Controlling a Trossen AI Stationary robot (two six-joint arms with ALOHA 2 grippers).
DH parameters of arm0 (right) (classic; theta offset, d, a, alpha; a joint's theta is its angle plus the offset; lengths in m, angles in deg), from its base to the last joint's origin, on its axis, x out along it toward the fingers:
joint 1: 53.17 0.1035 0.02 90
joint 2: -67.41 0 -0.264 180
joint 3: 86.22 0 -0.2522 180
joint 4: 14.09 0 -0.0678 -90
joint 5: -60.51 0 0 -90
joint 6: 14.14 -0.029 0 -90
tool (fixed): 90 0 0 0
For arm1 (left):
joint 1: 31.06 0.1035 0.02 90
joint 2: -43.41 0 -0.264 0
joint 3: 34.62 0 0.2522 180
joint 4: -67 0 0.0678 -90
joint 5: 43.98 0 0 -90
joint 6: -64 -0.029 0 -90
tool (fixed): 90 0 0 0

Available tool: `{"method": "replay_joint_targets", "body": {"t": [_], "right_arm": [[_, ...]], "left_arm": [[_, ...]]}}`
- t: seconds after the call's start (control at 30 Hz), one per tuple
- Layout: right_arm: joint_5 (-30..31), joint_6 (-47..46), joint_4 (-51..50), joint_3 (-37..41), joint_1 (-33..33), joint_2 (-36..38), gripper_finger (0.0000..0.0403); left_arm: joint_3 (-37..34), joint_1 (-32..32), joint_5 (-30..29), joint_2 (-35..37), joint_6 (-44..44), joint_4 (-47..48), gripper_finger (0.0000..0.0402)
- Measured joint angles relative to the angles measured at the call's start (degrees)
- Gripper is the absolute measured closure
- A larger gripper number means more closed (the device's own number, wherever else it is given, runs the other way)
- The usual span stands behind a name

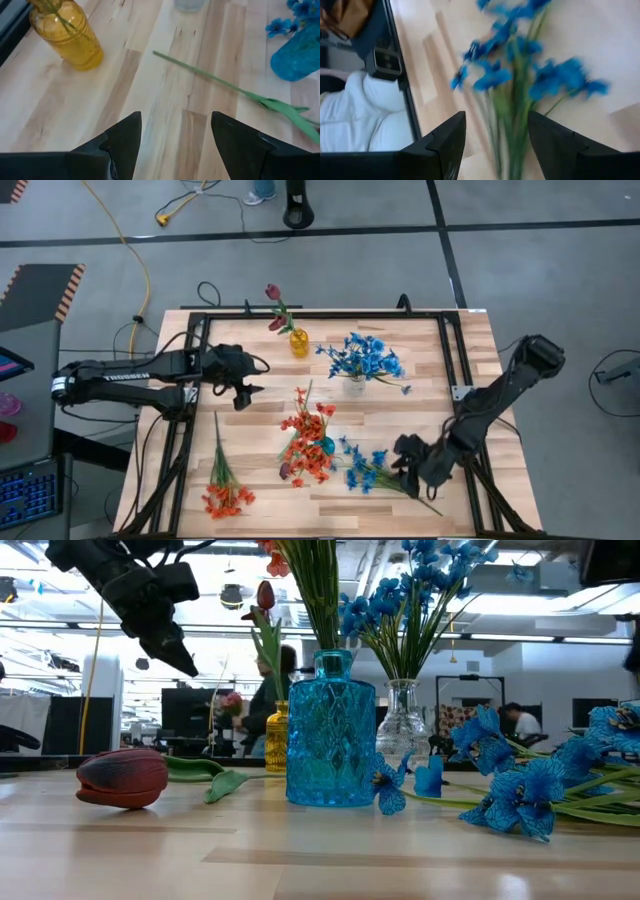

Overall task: Sort flowers into vase by color
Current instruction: Put the blue flowers into the transparent vase

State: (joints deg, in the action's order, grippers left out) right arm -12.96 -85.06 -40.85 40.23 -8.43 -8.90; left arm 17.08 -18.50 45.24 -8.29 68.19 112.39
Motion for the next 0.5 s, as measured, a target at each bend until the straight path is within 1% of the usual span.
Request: {"method": "replay_joint_targets", "body": {"t": [0.1,0.17,0.23,0.37,0.5], "right_arm": [[-1.12,-0.18,-0.38,-3.52,1.16,-3.99,0.0163],[-1.69,-0.24,-2.52,-6.42,1.55,-6.49,0.0163],[-1.70,-0.22,-6.83,-9.75,1.90,-9.12,0.0163],[-1.77,-1.75,-18.61,-17.22,2.13,-14.34,0.0163],[-4.89,-3.83,-26.55,-23.62,2.13,-19.34,0.0163]], "left_arm": [[0.00,-0.55,0.00,0.00,0.08,-0.50,0.0174],[0.00,-0.77,0.00,0.00,0.13,-1.27,0.0174],[0.00,-1.05,-0.04,0.00,0.15,-2.14,0.0174],[0.00,-1.14,-0.04,0.00,0.15,-2.71,0.0174],[0.00,-1.14,-0.04,0.00,0.15,-2.66,0.0174]]}}
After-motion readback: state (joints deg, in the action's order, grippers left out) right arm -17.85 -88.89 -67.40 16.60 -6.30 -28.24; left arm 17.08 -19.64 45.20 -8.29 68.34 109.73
